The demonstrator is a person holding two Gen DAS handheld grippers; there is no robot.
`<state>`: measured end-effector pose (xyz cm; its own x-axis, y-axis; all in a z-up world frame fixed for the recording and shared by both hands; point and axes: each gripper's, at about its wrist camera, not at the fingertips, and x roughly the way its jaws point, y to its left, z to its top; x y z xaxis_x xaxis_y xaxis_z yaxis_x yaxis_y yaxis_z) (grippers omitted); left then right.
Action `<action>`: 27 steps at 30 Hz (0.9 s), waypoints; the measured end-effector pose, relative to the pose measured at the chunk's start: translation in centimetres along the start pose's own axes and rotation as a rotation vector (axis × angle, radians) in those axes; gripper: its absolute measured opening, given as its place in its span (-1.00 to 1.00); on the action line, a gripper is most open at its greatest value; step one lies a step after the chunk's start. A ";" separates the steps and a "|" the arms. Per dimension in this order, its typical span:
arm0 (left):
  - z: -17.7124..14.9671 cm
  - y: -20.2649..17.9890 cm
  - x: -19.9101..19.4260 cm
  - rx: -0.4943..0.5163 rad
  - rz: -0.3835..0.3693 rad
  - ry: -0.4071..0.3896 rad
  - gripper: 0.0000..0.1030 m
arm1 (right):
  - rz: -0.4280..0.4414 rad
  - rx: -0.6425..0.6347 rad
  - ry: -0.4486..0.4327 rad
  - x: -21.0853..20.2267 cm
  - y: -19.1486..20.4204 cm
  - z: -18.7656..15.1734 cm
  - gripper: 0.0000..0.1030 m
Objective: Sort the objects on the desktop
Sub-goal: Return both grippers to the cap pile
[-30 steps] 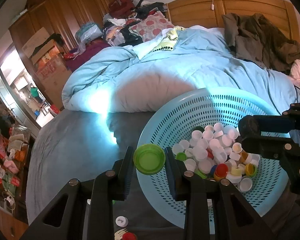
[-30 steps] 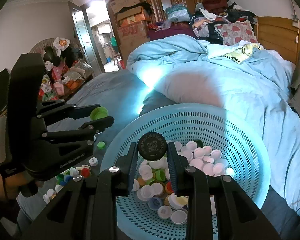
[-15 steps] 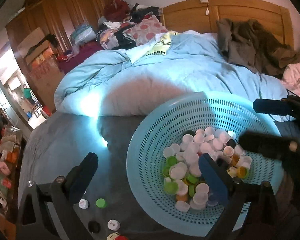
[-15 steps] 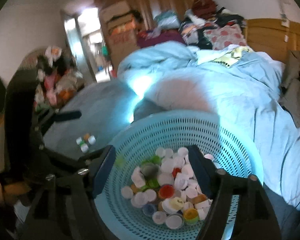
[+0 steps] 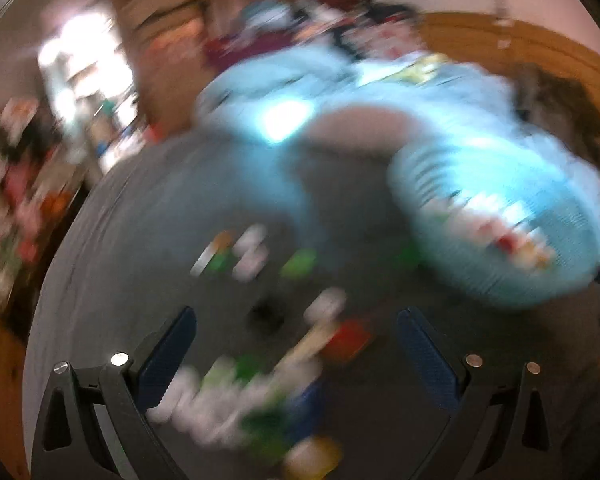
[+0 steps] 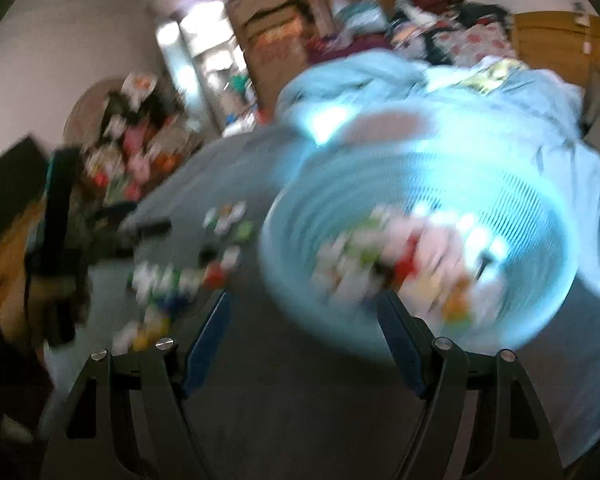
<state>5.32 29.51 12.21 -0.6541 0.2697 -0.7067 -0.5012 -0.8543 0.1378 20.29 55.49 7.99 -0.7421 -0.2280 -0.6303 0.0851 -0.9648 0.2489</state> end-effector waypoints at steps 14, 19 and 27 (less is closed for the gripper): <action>-4.9 4.3 6.8 -0.038 0.116 0.119 0.99 | -0.030 0.025 0.230 4.6 0.0 -6.9 0.37; -4.5 3.2 9.9 0.016 0.082 0.154 1.00 | -0.058 0.002 0.276 5.8 0.6 -7.3 0.37; -9.1 12.5 8.0 -0.199 0.140 0.175 1.00 | -0.071 -0.030 0.310 6.9 1.1 -7.7 0.51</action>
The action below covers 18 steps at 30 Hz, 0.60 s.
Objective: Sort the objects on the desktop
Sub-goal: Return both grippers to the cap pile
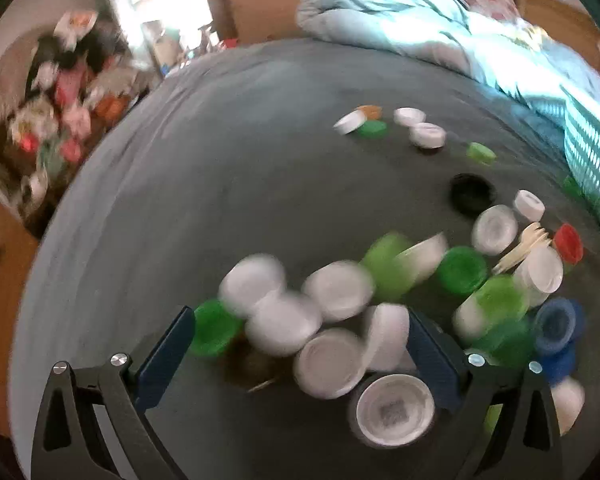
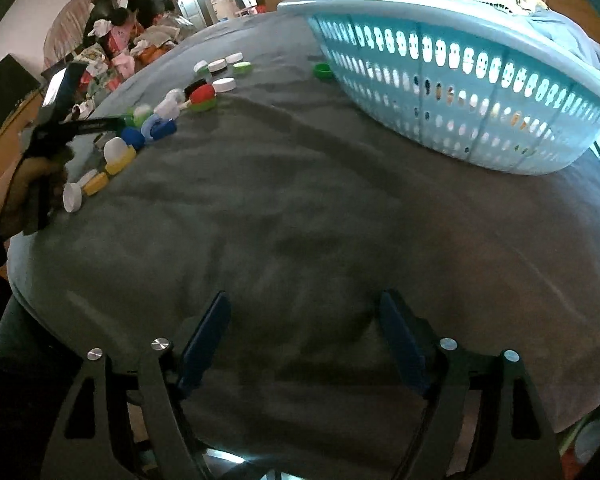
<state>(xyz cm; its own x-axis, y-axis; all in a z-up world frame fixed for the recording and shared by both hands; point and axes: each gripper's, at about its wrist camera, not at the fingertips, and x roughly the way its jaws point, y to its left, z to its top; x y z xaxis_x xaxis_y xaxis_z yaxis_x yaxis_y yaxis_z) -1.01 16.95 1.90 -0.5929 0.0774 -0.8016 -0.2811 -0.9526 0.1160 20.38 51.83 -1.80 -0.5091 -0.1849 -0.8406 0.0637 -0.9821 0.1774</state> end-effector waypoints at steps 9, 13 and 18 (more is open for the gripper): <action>-4.4 5.7 -2.3 -0.183 -0.075 0.005 1.00 | -0.020 -0.019 0.013 0.6 0.7 0.2 0.59; -6.0 5.0 -3.1 -0.179 -0.115 0.015 1.00 | -0.033 -0.044 0.019 1.0 1.2 0.1 0.70; -7.6 3.7 -4.5 -0.122 -0.140 -0.003 0.99 | -0.043 -0.063 0.023 1.1 1.4 0.0 0.78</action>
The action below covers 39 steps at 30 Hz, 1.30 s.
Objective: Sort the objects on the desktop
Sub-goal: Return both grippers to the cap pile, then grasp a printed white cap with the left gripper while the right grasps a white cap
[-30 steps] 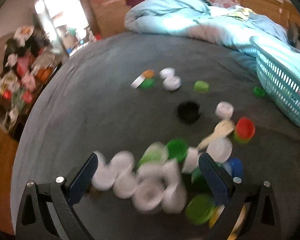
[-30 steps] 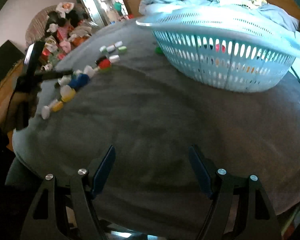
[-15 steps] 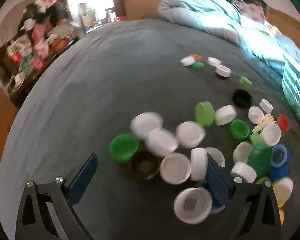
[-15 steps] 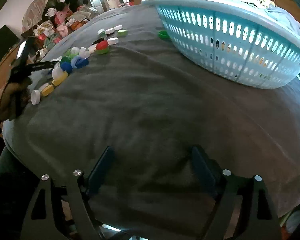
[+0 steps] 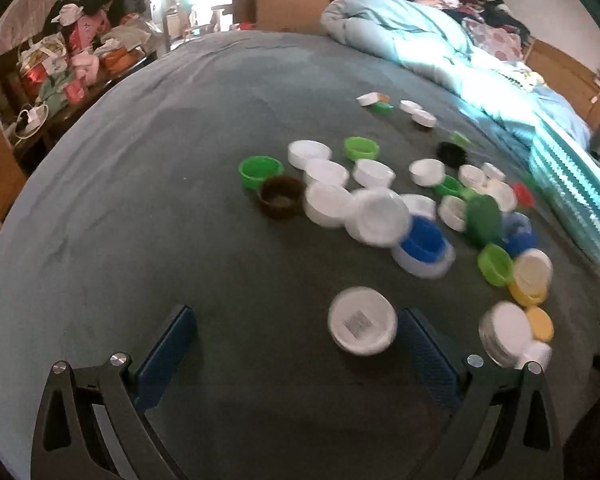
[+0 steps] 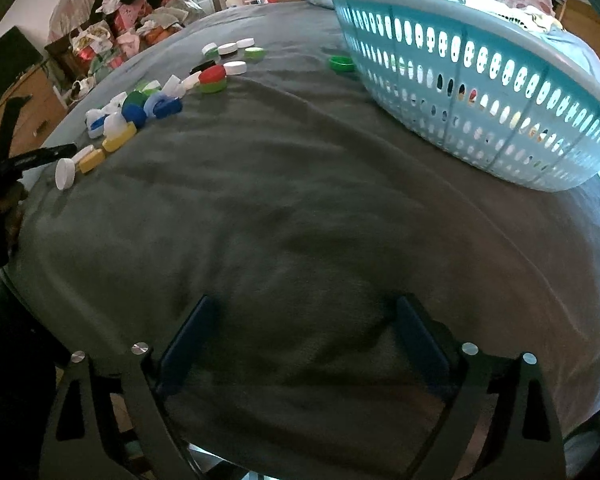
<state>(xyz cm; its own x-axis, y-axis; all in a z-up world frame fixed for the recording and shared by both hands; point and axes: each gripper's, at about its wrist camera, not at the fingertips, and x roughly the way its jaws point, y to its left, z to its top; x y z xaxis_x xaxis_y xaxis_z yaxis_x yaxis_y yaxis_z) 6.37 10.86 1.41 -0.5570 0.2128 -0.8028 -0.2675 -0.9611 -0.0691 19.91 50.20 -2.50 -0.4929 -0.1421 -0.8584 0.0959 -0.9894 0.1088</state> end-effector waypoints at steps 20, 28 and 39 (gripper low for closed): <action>1.6 -1.6 1.1 0.030 -0.030 -0.008 -0.39 | 0.245 -0.085 -0.099 -2.3 6.9 4.2 -0.07; 0.8 -0.8 -0.3 0.000 -0.059 -0.070 -0.40 | 0.408 -0.250 -0.097 -0.8 16.9 7.1 -0.06; -0.3 -0.6 -0.6 -0.030 -0.060 -0.064 -0.40 | 0.317 -0.305 -0.040 3.3 20.7 7.9 -0.05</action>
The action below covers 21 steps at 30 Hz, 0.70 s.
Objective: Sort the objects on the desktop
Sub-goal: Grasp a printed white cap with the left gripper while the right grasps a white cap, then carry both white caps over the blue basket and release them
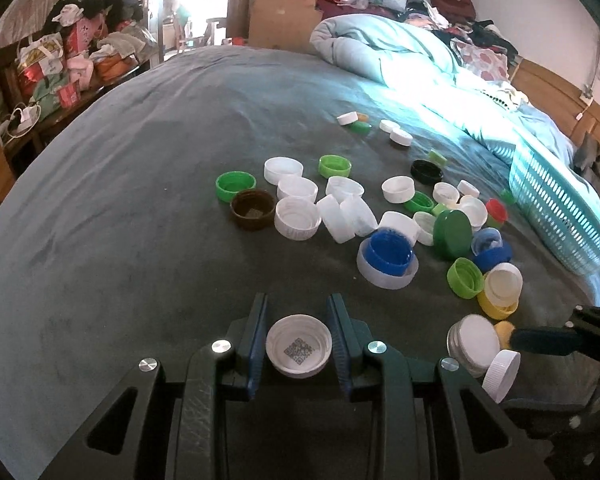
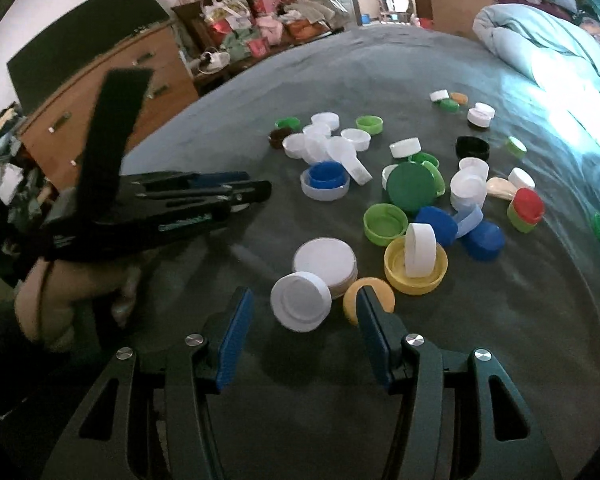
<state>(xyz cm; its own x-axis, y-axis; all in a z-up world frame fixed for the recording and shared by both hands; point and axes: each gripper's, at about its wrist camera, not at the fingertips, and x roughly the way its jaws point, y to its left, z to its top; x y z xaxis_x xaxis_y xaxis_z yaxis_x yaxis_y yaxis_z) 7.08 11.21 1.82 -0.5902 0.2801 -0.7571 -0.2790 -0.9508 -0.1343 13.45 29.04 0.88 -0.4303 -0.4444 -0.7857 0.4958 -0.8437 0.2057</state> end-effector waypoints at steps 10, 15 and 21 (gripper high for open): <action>0.1 0.1 -0.1 -0.006 -0.006 0.002 -0.40 | -0.022 -0.014 -0.012 -1.4 0.3 0.1 -0.46; 0.3 -1.0 -1.3 0.014 -0.018 -0.019 -0.40 | -0.023 0.001 -0.053 -4.1 -0.1 -0.1 -0.46; 1.8 -4.0 -4.0 0.077 -0.032 -0.069 -0.40 | -0.048 0.040 -0.101 -7.1 -2.4 0.0 -0.46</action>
<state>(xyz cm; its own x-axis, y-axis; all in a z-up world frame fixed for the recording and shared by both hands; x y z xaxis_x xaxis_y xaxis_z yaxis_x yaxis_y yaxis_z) 9.21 14.17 6.51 -0.6301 0.3212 -0.7069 -0.3545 -0.9290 -0.1062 15.30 34.21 5.94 -0.5274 -0.4296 -0.7330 0.4430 -0.8752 0.1942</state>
